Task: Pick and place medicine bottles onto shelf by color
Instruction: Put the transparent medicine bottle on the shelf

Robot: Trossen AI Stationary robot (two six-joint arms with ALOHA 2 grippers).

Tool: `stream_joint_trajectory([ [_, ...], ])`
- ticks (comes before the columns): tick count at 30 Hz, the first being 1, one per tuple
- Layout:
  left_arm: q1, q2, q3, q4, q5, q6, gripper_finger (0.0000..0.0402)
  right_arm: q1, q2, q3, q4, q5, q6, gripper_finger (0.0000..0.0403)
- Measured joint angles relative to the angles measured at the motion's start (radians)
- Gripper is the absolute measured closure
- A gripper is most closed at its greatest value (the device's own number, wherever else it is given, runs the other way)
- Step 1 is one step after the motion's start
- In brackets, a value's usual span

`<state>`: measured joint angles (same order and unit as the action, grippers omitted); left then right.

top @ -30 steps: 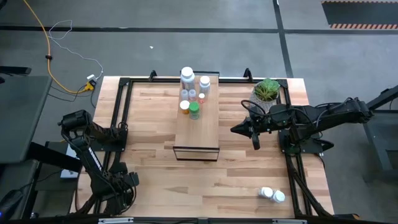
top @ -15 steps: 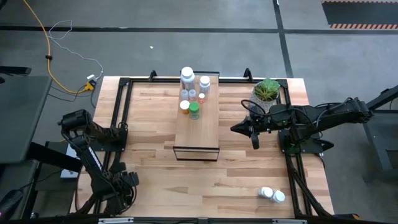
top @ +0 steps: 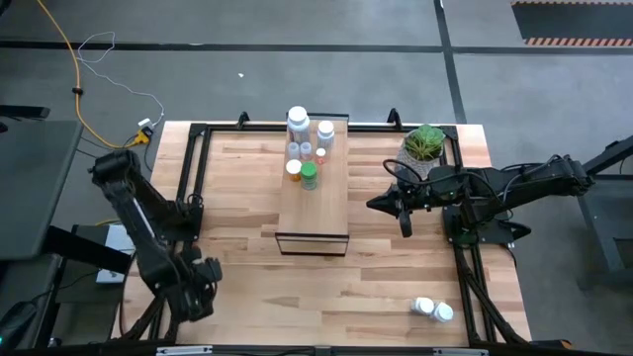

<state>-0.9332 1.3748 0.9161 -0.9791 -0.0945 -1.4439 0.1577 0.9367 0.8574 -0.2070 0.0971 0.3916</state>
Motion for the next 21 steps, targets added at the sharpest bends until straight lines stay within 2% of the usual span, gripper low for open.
stream_joint_trajectory([
  [6, 0.125, -0.183, 0.011, -0.027, -0.004, 0.06, 0.027, 0.0, 0.0, 0.0, 0.0, 0.0, 0.001, 0.0402],
  [10, 0.236, -0.262, 0.08, -0.068, -0.007, 0.118, 0.0268, 0.0, 0.0, 0.0, 0.001, 0.0, 0.02, 0.0402],
  [16, 0.403, -0.281, 0.268, -0.155, -0.019, 0.27, 0.0267, 0.0, 0.0, 0.0, 0.002, 0.0, 0.02, 0.0402],
  [21, 0.55, -0.229, 0.448, -0.26, -0.027, 0.396, 0.0267, 0.0, 0.0, 0.0, 0.001, 0.001, 0.02, 0.0402],
])
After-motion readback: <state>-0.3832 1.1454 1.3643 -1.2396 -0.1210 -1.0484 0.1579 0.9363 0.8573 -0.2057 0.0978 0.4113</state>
